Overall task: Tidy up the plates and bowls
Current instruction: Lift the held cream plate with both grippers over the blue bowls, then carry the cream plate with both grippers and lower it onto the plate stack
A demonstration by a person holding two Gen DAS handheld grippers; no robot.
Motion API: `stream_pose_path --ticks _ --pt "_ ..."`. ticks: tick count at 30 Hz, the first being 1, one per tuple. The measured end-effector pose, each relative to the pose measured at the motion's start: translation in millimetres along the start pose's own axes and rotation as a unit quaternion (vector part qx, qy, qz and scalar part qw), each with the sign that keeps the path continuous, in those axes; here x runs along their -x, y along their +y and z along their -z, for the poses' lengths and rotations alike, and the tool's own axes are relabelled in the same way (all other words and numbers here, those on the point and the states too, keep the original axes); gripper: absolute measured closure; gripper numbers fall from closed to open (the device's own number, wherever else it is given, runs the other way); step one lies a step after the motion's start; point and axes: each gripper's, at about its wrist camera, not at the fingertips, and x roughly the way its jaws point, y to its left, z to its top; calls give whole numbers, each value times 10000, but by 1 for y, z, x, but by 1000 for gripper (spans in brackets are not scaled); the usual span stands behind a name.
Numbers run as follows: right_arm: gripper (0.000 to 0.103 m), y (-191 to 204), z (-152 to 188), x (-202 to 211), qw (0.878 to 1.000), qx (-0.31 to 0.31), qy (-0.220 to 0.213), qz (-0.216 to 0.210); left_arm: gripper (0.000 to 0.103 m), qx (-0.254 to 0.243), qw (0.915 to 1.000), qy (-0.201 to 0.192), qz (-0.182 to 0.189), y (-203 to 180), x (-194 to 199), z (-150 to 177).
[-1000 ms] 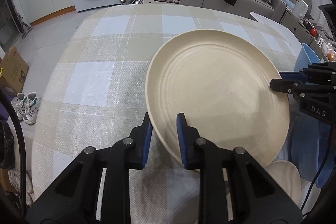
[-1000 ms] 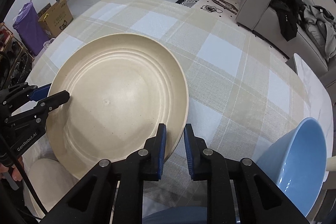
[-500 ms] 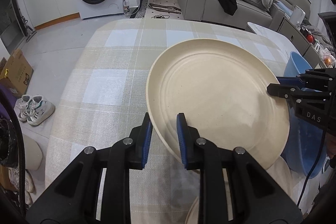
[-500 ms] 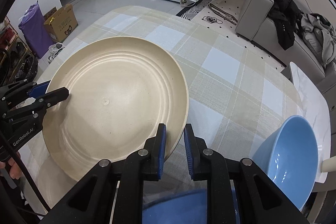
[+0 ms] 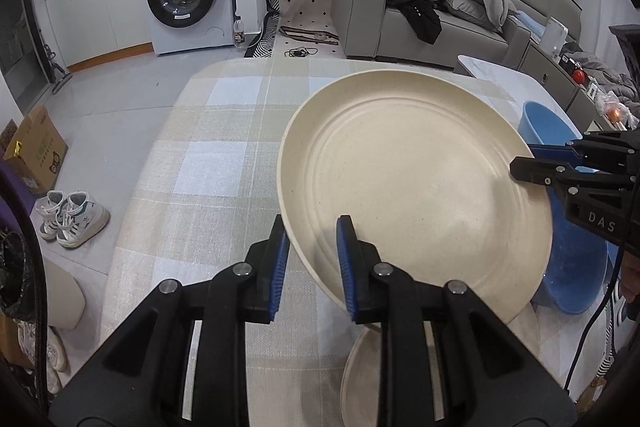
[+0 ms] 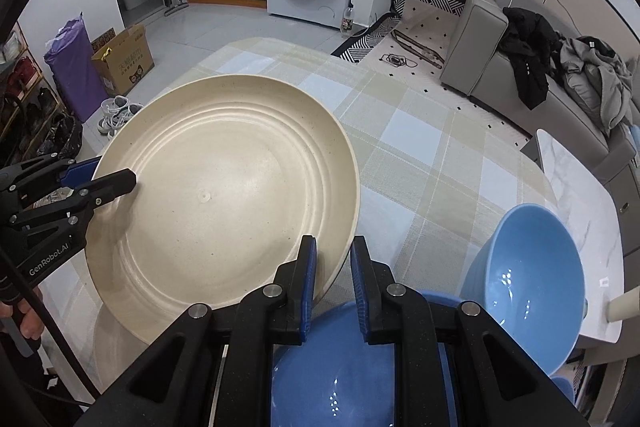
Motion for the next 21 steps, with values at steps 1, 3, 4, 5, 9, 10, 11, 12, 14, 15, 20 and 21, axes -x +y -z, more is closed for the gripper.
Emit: stream_pose_path --ticks 1,3,4,5,9,10,11,12,14,15,20,21 --pt "85 1 1 3 10000 -6 -19 -2 83 -3 10000 -14 17 0 4 2" --pt "85 2 3 8 10000 -20 -65 -10 83 -2 10000 -28 46 -2 11 5" --pt "85 2 5 11 10000 -24 -77 -20 83 -7 10000 -37 50 -2 15 6" --pt "85 3 7 14 9999 -25 -101 -30 83 -17 10000 -42 50 -3 19 8" --pt "85 8 15 27 9997 -38 -238 -87 83 -1 9999 -83 86 -1 31 12" --pt "85 9 18 31 9995 -60 -278 -113 83 -6 9999 -95 85 -1 35 15" --pt "85 10 20 34 9994 -71 -307 -119 83 -14 9999 -93 80 -2 37 16" --pt "85 12 22 36 9993 -76 -336 -117 83 -26 9999 -98 74 -2 39 16" --pt "85 16 27 42 9992 -71 -390 -112 83 -35 9999 -127 79 -3 44 19" --pt "85 18 29 44 9990 -77 -413 -123 83 -27 9999 -137 91 -3 47 21" --pt "85 25 40 55 9986 -100 -499 -163 83 -28 9998 -152 151 0 57 29" --pt "85 27 43 58 9985 -85 -524 -162 83 -32 9997 -170 160 0 61 31"
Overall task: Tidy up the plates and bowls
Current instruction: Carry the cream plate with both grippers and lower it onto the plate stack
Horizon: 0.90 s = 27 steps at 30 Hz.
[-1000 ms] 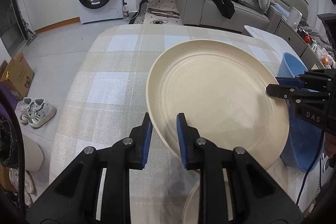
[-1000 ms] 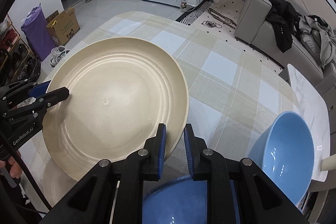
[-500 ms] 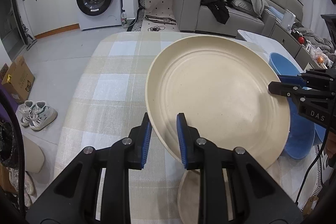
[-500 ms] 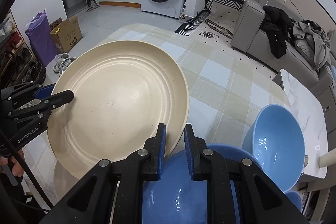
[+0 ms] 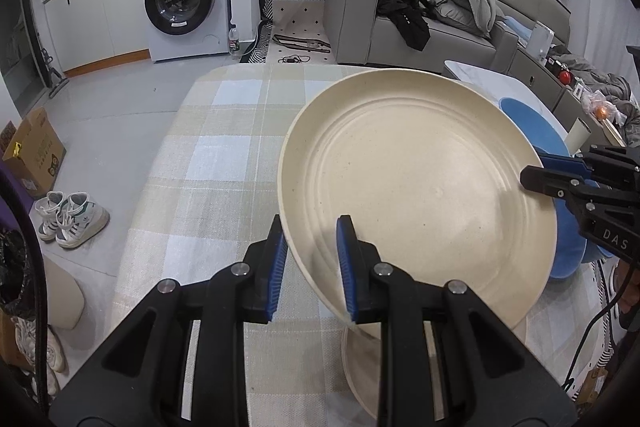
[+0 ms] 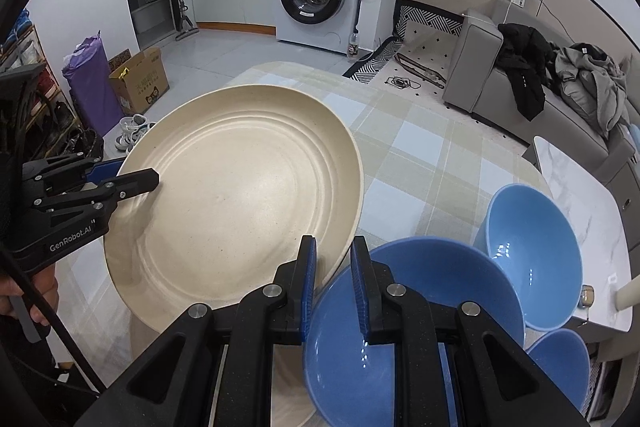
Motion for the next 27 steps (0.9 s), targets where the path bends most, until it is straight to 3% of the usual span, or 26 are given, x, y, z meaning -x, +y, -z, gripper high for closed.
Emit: stream_pose_path --ticks 14,27 --pt "84 18 32 29 9996 -144 -259 -44 82 -85 9999 -24 112 -2 26 28" --pt "84 19 67 38 9967 -657 -416 -237 82 -252 9994 63 213 -8 24 45"
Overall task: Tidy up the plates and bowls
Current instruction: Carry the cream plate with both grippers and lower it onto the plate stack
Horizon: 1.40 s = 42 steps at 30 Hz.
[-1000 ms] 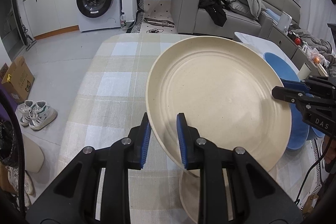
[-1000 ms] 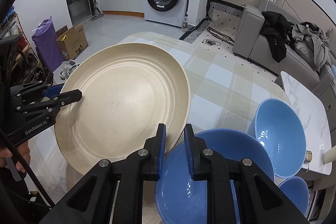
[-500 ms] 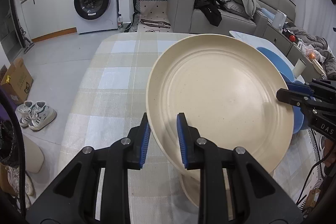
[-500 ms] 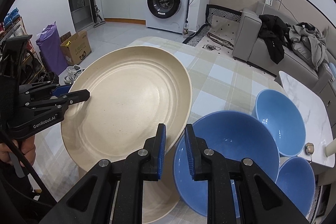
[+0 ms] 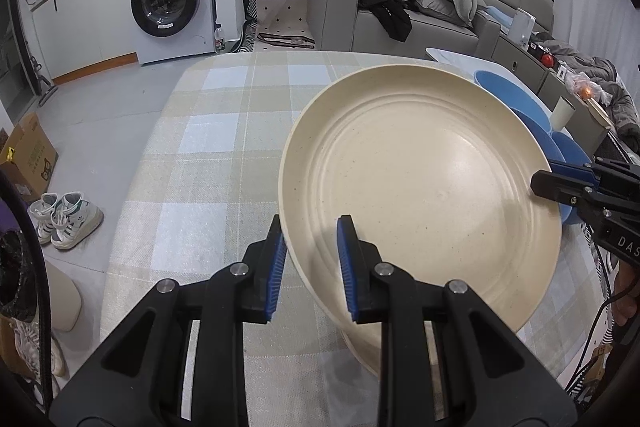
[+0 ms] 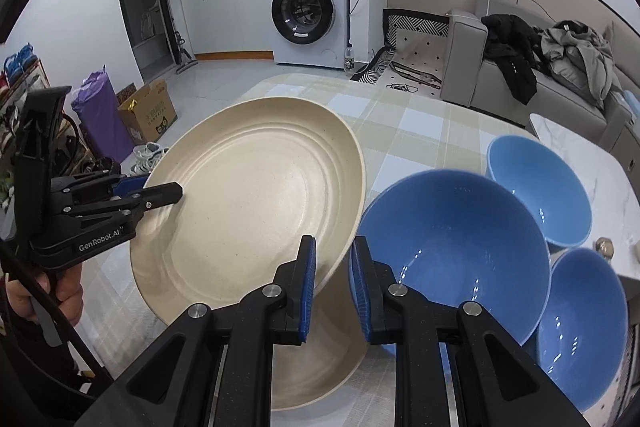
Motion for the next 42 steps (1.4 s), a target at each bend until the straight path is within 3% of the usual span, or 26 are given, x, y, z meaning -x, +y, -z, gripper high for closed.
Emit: stream_pose_path --ticks 42 --pt "83 7 76 -8 9990 -442 31 -94 82 -196 9994 296 57 -1 -33 32"
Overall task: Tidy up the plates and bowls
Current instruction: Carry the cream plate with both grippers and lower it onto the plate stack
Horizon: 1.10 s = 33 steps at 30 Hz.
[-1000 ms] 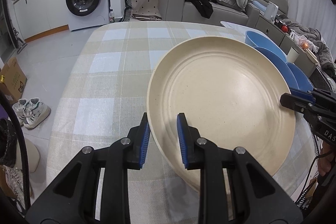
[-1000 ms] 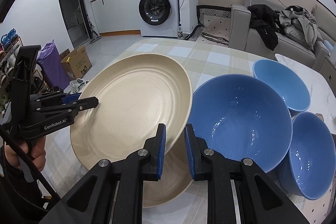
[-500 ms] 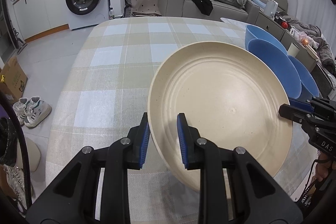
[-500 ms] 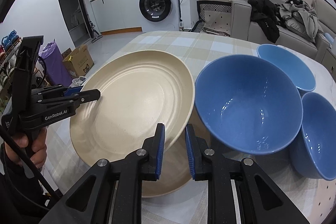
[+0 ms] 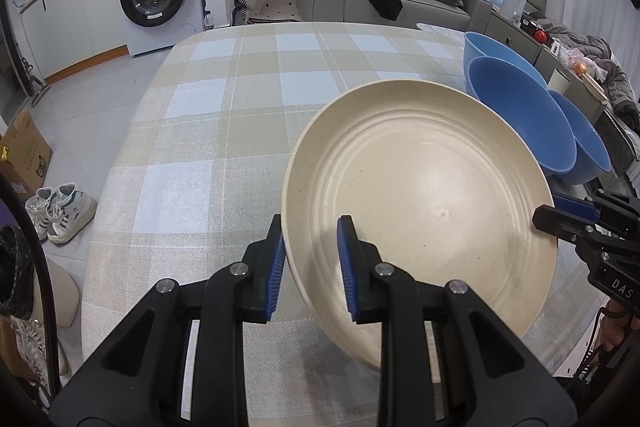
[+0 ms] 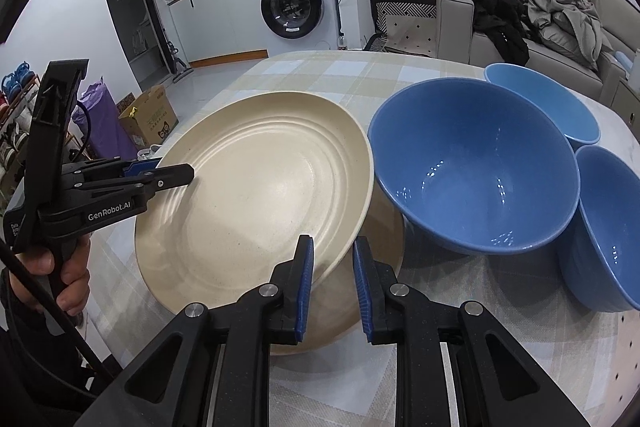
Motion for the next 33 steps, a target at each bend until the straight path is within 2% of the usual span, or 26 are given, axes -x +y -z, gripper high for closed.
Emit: stream_pose_path --ticks 21,33 --pt "81 -7 11 -8 9997 -204 33 -121 82 -201 9997 153 -47 -1 -10 6" --pt "81 -1 13 -17 9996 -67 111 249 82 -385 9990 212 -78 -13 -19 11"
